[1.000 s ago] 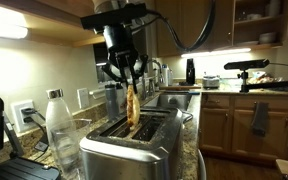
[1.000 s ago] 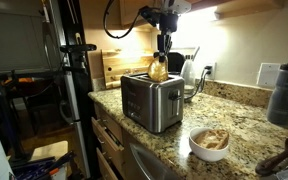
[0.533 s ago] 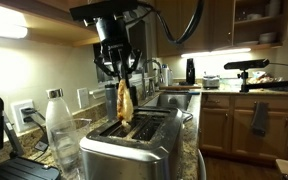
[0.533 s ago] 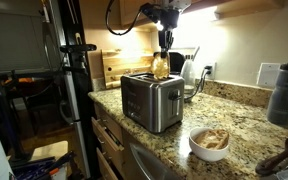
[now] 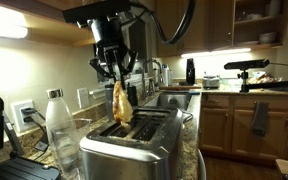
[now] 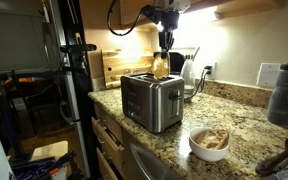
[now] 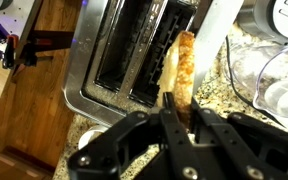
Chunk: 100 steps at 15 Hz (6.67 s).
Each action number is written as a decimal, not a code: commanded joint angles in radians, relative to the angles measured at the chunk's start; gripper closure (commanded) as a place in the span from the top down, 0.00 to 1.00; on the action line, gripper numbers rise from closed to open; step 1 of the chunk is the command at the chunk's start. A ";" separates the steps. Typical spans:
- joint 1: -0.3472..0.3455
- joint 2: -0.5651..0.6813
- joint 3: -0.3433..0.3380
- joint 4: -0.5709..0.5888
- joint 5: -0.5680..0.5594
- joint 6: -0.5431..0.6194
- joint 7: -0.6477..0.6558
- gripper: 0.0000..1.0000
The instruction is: Put the bread in the bowl in different slots of the toaster
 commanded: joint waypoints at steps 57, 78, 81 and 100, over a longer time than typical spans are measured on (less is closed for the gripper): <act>-0.020 -0.161 -0.042 -0.212 -0.092 -0.058 0.299 1.00; -0.053 -0.125 -0.068 -0.207 -0.073 0.028 0.407 1.00; -0.053 -0.108 -0.072 -0.209 -0.073 0.065 0.476 1.00; -0.118 -0.171 -0.147 -0.325 -0.059 0.110 0.667 1.00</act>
